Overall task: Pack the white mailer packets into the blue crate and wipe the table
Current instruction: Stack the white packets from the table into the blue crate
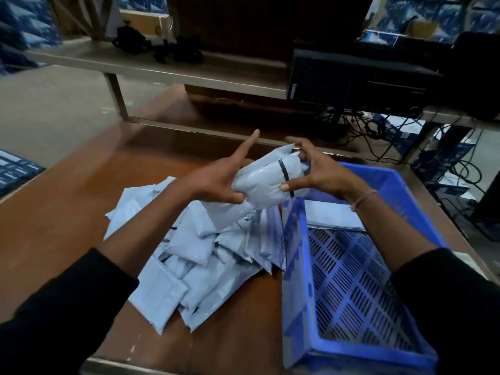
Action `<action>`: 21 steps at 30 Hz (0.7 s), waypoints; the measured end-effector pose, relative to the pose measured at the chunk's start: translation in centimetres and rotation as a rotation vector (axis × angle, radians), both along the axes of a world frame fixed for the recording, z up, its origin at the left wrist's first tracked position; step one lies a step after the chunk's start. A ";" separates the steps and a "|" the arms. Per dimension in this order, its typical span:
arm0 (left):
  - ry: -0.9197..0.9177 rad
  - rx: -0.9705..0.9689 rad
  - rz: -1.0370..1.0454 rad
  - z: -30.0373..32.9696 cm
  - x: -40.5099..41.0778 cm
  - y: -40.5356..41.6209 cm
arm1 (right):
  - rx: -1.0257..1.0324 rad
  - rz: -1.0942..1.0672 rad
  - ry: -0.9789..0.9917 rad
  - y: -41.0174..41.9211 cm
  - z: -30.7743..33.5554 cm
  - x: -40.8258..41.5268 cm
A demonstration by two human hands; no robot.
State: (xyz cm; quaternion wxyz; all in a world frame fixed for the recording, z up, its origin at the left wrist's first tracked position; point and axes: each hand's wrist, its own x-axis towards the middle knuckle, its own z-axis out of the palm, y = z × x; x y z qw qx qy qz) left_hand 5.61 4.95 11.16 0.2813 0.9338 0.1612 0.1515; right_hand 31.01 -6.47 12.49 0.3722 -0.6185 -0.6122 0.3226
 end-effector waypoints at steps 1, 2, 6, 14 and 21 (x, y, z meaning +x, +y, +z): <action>0.012 0.008 0.000 0.3 0.3 0.1 | 0.005 -0.005 0.056 -0.3 -0.1 0.4; 0.021 -0.006 0.007 0.5 0.6 0.3 | 0.018 -0.019 0.104 -0.5 -0.3 0.9; 0.058 -0.069 0.122 0.7 2.2 0.7 | 0.077 -0.146 0.152 -1.9 -1.0 3.6; -0.150 -0.457 0.235 0.3 9.5 -1.3 | 0.181 -0.609 0.078 -7.0 -2.6 10.9; -0.041 -0.297 0.410 -1.9 21.6 -3.8 | -0.002 -0.867 -0.517 -8.9 -6.2 15.1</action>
